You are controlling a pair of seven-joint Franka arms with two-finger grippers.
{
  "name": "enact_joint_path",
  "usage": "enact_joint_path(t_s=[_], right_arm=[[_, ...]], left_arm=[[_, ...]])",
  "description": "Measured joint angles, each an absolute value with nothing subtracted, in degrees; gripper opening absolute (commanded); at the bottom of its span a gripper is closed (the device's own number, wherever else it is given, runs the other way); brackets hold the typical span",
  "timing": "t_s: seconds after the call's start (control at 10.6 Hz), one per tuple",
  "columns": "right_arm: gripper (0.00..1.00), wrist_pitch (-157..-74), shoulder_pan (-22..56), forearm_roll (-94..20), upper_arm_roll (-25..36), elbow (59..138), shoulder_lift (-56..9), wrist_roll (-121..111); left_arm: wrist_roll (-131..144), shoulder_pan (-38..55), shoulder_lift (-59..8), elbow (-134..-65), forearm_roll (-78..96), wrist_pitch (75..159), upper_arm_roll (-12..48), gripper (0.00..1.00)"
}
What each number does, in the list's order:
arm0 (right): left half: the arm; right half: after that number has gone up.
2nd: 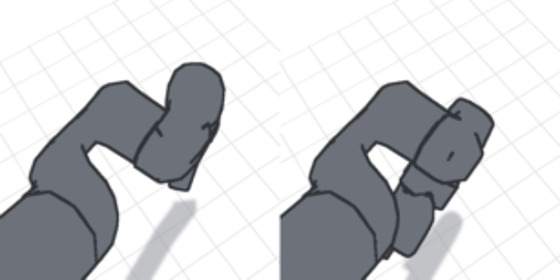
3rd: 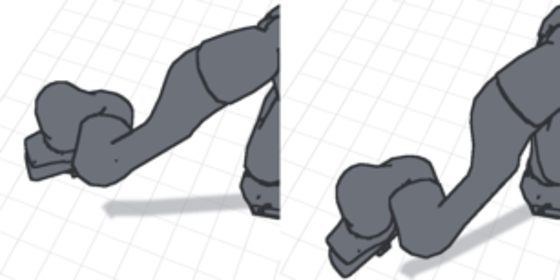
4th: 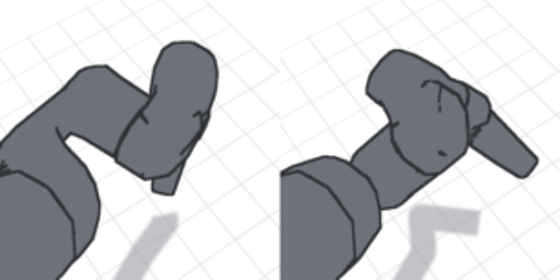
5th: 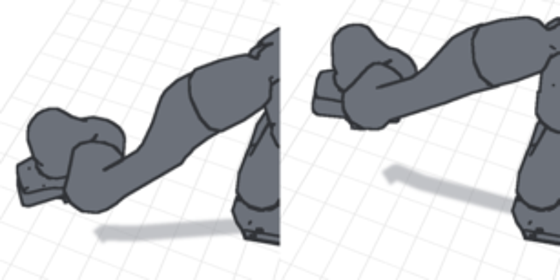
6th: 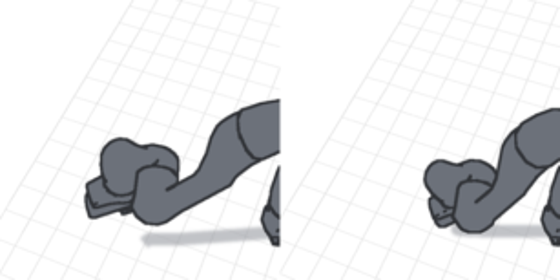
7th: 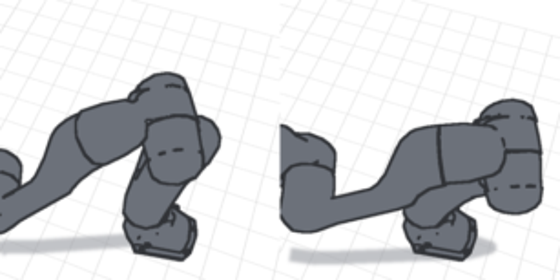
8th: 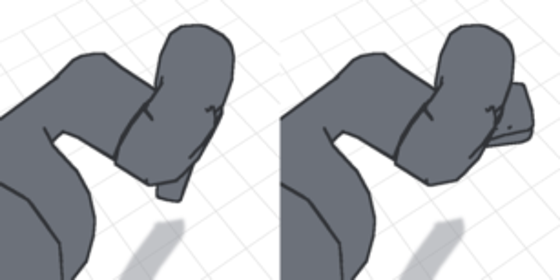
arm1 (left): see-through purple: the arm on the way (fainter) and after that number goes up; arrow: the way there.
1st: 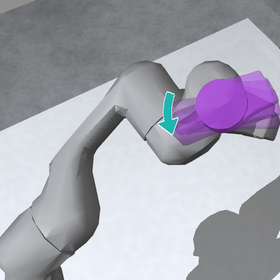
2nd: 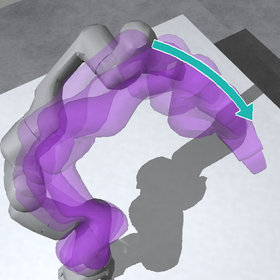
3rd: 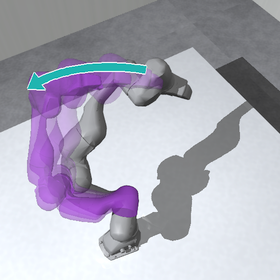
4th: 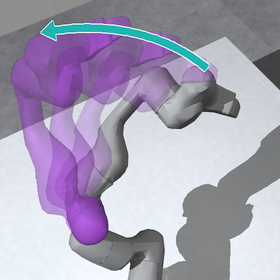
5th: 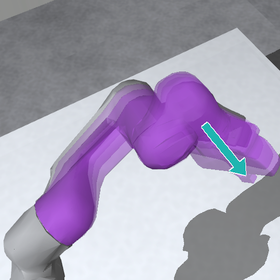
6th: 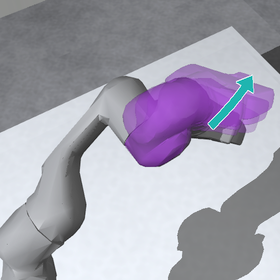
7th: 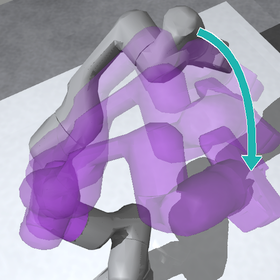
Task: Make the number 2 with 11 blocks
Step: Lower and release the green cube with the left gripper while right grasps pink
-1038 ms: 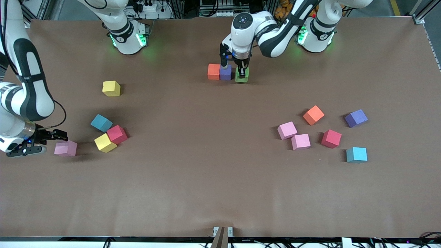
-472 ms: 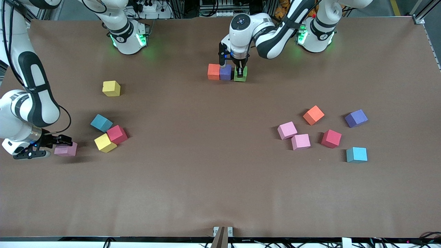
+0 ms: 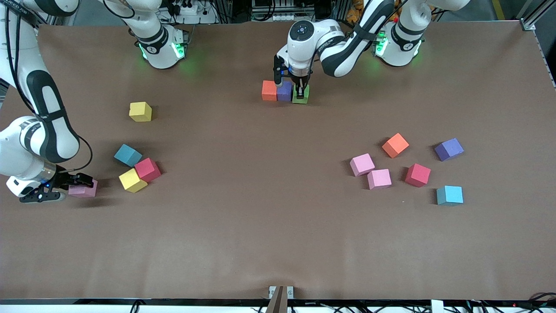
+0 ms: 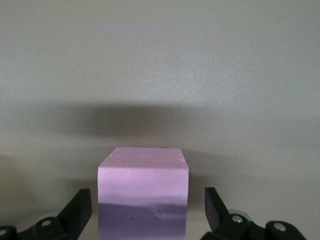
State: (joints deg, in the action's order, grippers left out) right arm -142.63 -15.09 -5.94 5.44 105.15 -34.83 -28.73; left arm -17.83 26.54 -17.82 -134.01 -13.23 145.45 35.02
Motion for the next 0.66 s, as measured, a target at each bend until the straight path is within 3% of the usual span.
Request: enact_joint_path(t_s=[0.38,0.47,0.57,0.66], right_arm=[[0.40,-142.7,-15.1,-6.4,5.4,105.0,-35.0,-28.7],[0.38,-142.7,-15.1,-6.4,5.4,104.9,-35.0,-28.7],[0.35,-142.6,-15.1,-6.4,5.4,104.8,-35.0,-28.7],[0.33,-142.3,-15.0,-6.4,5.3,104.6,-35.0,-28.8]], left_arm=[[-16.6,26.8,-18.6,-133.6,-13.2,145.5,35.0,0.46],[-15.9,27.2,-18.7,-133.6,-13.2,145.5,35.0,0.46],[-15.6,27.5,-18.8,-133.6,-13.2,145.5,35.0,0.60],[-15.6,27.7,-18.9,-133.6,-13.2,145.5,35.0,1.00]])
